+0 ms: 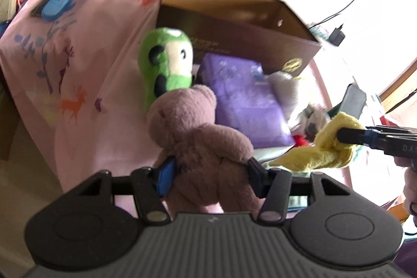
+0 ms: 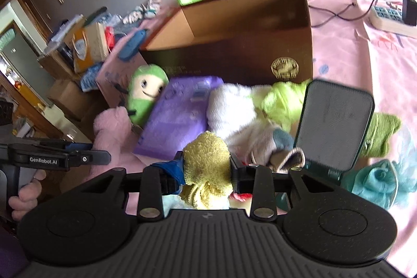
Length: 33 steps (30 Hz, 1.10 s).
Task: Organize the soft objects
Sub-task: 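Carry the teddy bear and yellow plush into the brown box and open both tools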
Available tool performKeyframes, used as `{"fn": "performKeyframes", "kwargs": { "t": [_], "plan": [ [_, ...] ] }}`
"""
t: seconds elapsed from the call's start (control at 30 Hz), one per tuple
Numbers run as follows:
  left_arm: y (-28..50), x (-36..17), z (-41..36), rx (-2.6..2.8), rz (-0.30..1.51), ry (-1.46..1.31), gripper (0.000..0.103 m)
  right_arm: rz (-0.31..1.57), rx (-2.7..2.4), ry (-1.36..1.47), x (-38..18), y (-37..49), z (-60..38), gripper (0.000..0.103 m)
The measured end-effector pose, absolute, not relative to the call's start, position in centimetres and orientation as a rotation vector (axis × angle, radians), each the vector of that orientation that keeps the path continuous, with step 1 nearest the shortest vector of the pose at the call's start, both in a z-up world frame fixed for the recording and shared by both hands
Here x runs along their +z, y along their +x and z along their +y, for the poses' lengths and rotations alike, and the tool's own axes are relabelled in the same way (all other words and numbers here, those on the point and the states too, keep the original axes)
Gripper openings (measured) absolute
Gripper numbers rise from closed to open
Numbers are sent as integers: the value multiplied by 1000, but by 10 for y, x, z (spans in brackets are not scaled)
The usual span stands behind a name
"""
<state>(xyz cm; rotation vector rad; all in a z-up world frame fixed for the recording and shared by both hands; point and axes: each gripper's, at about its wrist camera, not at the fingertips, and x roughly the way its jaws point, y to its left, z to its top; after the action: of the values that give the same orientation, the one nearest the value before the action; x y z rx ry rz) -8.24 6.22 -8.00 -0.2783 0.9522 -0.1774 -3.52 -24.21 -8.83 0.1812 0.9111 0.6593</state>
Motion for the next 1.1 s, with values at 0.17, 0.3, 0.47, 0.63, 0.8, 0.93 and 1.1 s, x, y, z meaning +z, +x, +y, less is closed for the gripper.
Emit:
{"fn": "performKeyframes", "kwargs": {
  "t": [0.17,0.3,0.47,0.63,0.8,0.93,1.1],
  "plan": [
    [-85,-44,65,-252,848,-267,56,828,664,232,-58,-23,-248,17],
    [-68,-11,65,-308,740,-260,56,736,660,283,-31,-6,-248,17],
    [-26,19,65,-339,644,-210,56,651,604,349,-5,25,-242,17],
    [35,24,61,-343,630,-125,56,635,480,312,1,64,-218,17],
    [97,7,60,-317,661,-63,56,667,395,283,-15,108,-196,18],
    [142,-13,63,-273,706,-28,56,729,331,282,-42,140,-179,18],
    [185,-46,59,-214,781,-3,56,787,246,327,-75,172,-167,18]
  ]
}}
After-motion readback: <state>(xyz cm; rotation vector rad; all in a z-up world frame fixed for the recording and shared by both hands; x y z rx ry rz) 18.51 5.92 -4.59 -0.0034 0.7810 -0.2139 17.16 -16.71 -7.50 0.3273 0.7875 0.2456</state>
